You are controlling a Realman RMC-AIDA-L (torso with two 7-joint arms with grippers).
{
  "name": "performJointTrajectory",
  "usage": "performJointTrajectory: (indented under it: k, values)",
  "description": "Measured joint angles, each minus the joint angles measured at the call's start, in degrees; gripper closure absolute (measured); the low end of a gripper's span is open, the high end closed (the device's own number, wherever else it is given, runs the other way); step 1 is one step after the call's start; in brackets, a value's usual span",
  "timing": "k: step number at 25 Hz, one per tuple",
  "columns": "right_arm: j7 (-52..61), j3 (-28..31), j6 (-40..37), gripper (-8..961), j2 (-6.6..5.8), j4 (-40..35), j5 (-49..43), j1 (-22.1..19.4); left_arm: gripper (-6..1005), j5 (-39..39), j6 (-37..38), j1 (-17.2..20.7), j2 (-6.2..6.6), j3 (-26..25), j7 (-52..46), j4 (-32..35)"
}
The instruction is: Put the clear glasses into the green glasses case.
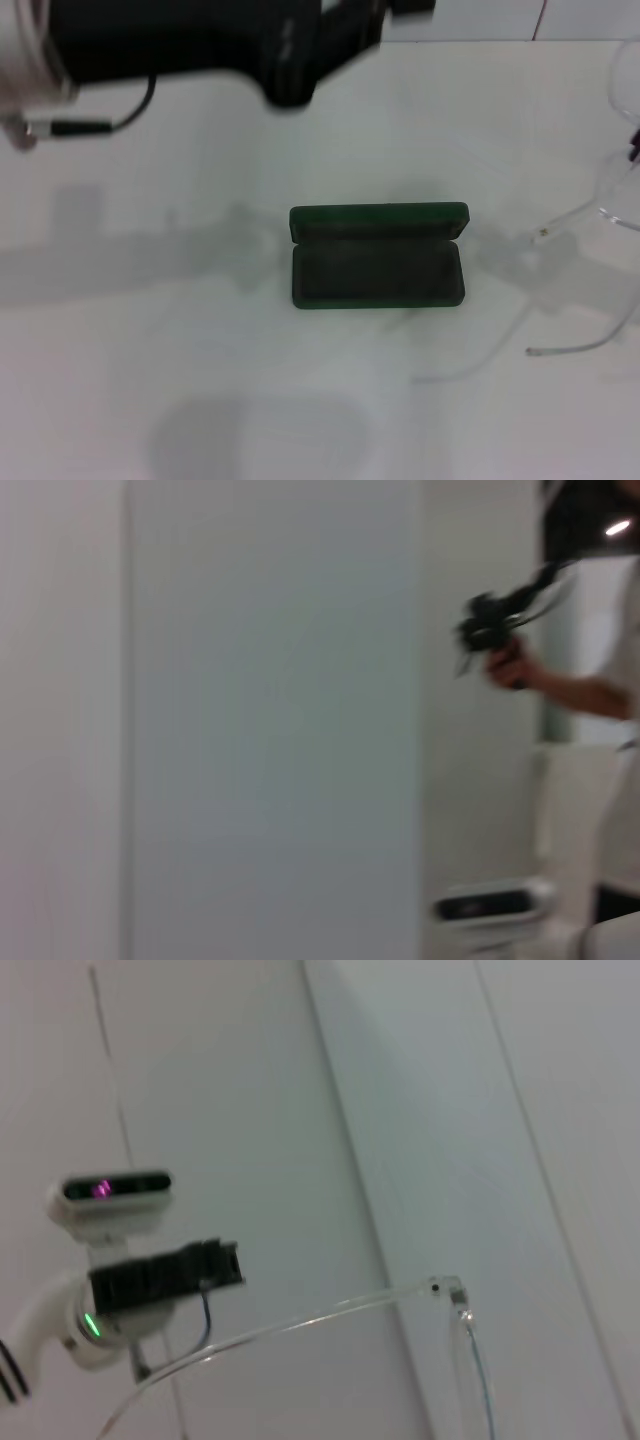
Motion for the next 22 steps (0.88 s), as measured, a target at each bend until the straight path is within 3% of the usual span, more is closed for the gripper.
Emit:
performJointTrajectory:
  k: [10,16,22]
  values:
    - [-1.46,-8.47,0.79,836,0.11,5.84,2.94,6.36,964,-10.71,15.44,-0.87,0.14,-6.49,8.88,-18.5]
    - [-2.79,-12.07,2.01,836,0.17,8.6,3.55,10.29,963,-12.54,16.29,-1.11,0.01,-6.35,8.96,-19.73]
    - [-3.15,-15.54,2.71,836,0.35,10.54,4.84,14.01,963,-12.45,16.27,-3.67,0.01,-4.4,8.67,-22.83]
